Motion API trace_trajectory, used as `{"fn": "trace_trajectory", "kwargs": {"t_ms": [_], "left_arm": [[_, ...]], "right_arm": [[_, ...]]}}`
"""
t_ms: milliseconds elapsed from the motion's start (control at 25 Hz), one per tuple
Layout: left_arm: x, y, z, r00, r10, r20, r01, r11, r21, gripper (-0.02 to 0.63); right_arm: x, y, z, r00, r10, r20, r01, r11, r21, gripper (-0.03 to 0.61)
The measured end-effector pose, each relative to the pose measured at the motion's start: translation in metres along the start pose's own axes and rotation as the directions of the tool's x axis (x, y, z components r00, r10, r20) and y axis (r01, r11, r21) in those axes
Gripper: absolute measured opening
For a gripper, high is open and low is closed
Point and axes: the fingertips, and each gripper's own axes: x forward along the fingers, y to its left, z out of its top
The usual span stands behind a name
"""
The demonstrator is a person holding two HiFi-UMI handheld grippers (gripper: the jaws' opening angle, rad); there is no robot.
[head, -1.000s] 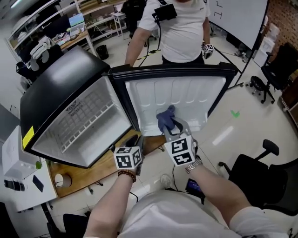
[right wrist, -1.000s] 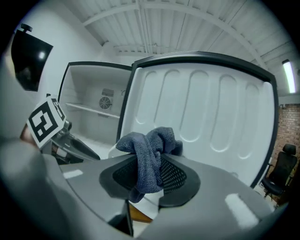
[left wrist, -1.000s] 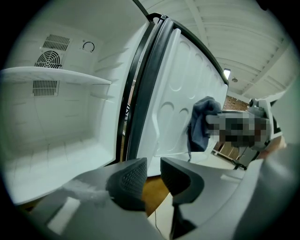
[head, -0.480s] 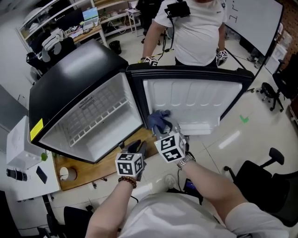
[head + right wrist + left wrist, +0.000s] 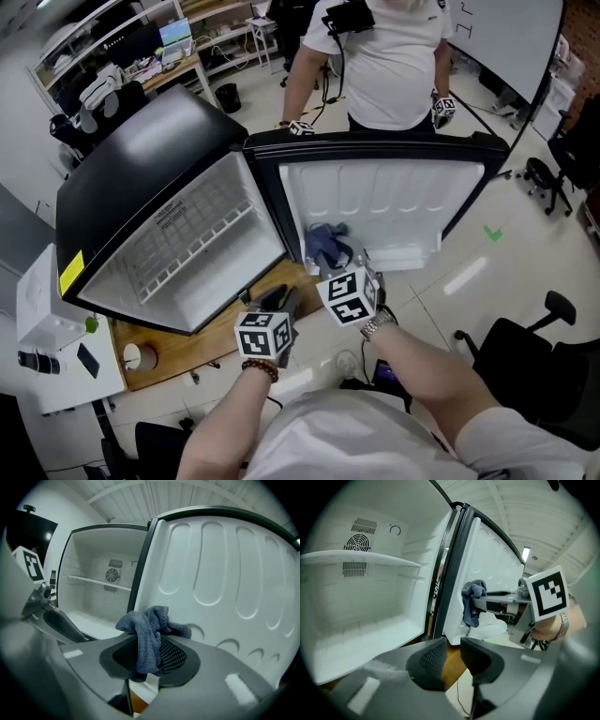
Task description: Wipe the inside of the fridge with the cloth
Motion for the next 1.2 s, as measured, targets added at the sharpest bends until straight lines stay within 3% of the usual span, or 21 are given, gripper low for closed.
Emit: {"fn": "trace_trajectory", "kwargs": {"t_ms": [720, 1200], "left_arm": [[0.042, -0.048, 0.007, 0.989, -0.149, 0.004, 0.149, 0.982, -0.119, 0.095], [0.066, -0.061, 0.024, 0.973, -0.22, 0.071, 0.231, 0.919, -0.321, 0.141]], "right_arm": [[-0.045, -0.079, -0.04, 0.988, -0.149, -0.047, 0.152, 0.987, 0.053, 0.112], [-0.082, -0.138, -0.068, 0.961, -0.261, -0.089, 0.268, 0.96, 0.085, 0.112]]}}
